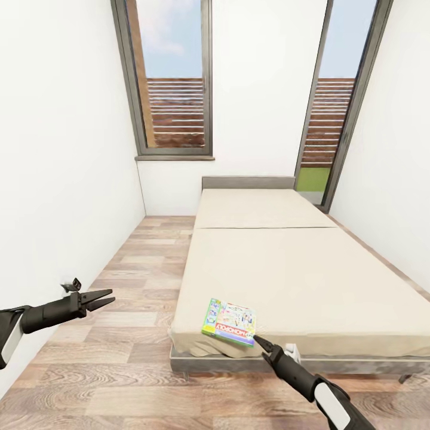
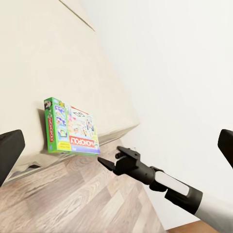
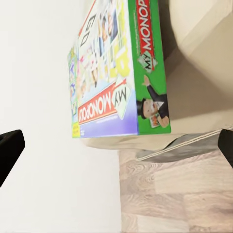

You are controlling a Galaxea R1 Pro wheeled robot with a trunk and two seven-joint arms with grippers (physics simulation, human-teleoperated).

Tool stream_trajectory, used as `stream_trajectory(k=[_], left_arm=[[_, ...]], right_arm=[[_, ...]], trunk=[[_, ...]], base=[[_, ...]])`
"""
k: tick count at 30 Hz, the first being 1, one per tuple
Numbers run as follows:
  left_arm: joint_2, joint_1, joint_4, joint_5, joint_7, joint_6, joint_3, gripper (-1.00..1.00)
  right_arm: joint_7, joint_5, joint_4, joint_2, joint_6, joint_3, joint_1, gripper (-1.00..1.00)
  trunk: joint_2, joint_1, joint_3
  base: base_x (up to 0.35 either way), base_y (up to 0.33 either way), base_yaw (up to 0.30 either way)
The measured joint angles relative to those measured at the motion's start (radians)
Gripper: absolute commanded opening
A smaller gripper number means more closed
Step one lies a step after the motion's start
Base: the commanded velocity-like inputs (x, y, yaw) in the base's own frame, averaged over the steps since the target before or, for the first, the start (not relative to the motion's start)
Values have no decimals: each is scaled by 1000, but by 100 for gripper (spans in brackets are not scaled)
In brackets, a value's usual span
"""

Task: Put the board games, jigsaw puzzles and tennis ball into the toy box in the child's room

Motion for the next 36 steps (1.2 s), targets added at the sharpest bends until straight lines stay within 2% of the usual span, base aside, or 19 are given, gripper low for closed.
stream_trajectory(k=[6,15,36], left_arm=[[-2,0,0,-1,0,0,0,100],[-2,0,0,-1,0,-1,-1,100],[-2,0,0,-1,0,-2,-1,100]], right_arm=[[30,0,1,8,-10,1,0,100],[37,0,11,6,-11,2,0,100],[40,-6,29,10,-10,-1,0,100]], trunk=[[0,0,0],[0,0,0],[-140,77,-63]], base=[[0,0,0],[0,0,0],[0,0,0]])
